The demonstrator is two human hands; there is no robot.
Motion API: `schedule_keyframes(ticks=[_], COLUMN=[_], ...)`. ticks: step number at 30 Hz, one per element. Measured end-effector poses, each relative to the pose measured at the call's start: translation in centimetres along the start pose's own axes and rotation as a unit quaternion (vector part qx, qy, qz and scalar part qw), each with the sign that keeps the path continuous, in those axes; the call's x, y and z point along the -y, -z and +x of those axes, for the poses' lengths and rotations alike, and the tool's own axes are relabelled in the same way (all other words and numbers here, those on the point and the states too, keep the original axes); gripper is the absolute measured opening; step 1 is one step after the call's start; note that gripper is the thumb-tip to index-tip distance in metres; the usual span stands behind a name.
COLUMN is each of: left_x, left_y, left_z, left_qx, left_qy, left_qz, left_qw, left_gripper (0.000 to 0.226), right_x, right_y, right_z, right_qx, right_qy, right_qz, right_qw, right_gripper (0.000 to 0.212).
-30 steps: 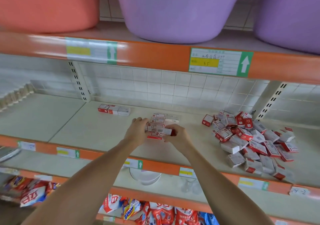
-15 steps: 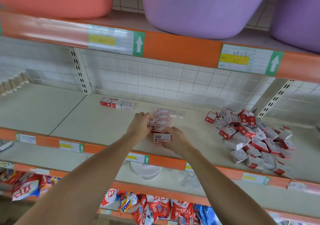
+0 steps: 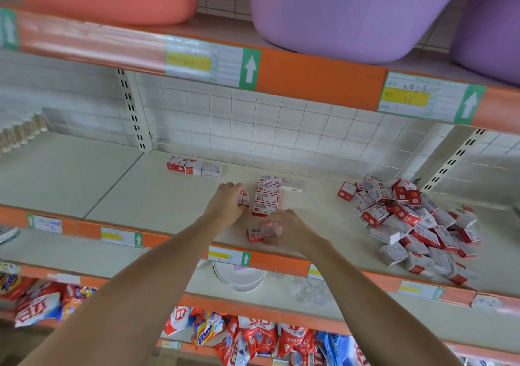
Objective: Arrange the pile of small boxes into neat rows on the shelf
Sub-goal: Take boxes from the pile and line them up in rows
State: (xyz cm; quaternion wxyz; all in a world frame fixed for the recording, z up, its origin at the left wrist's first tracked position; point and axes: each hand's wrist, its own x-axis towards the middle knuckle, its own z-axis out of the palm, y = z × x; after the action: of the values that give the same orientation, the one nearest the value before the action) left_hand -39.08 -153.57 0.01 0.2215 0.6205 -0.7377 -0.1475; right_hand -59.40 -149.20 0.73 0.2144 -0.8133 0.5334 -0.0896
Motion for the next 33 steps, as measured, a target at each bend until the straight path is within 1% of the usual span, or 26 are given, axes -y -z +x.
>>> schedule_keyframes(ticks=[2,4,7,9,12,13,14,16,18,21,26,33], left_x=[0.2,0.2,0.1,0.2,0.4,0.5,0.6,0.7,0.7,0.8,0.7,0.8], left_y=[0.0,0.0,-0.1,-0.2,-0.3,-0.4,-0.4,-0.5,-0.5,-0.5,-0.3,-0.3], left_z=[0.2,0.3,0.4,0.5,0.7,0.7,0.8,0.8,0.9,0.9,1.0,0.9], left_qx=[0.003,0.005,0.008,0.014,0.030,0.034,0.036,0.038,0.038,0.040,0.046,0.059], left_qy=[-0.002,-0.005,-0.018,-0.028,-0.032,-0.032,-0.032,-0.035,-0.039,-0.043,-0.037,-0.031], left_qz=[-0.004,-0.005,-0.001,0.001,0.000,0.000,0.001,0.001,-0.001,0.000,0.000,-0.003], left_qw=[1.000,1.000,1.000,1.000,0.999,0.999,0.999,0.999,0.999,0.998,0.998,0.998], left_gripper=[0.033,0.033,0.033,0.033,0.036,0.036,0.036,0.035,0.033,0.030,0.032,0.033], right_x=[0.5,0.5,0.5,0.2,-0.4,-0.5,-0.6,-0.7,-0.7,-0.7,-0.7,-0.5], right_y=[0.4,0.5,0.6,0.4,-0.1,-0.2,-0.4,-0.8,-1.3,-1.7,-2.0,-2.2], right_z=[0.1,0.4,0.5,0.5,0.4,0.3,0.1,-0.2,-0.4,-0.6,-0.1,0.5], right_qx=[-0.005,-0.001,0.019,0.000,-0.067,-0.074,-0.072,-0.069,-0.094,-0.132,-0.154,-0.164], right_qy=[-0.045,-0.060,-0.079,-0.090,-0.078,-0.080,-0.084,-0.078,-0.052,-0.034,-0.022,-0.025], right_qz=[0.041,0.051,0.037,0.048,0.070,0.079,0.086,0.092,0.082,0.064,0.050,0.047], right_qw=[0.998,0.997,0.996,0.995,0.992,0.991,0.990,0.990,0.991,0.989,0.987,0.985], right_gripper=[0.022,0.017,0.025,0.025,0.011,0.011,0.018,0.039,0.046,0.043,0.027,0.024])
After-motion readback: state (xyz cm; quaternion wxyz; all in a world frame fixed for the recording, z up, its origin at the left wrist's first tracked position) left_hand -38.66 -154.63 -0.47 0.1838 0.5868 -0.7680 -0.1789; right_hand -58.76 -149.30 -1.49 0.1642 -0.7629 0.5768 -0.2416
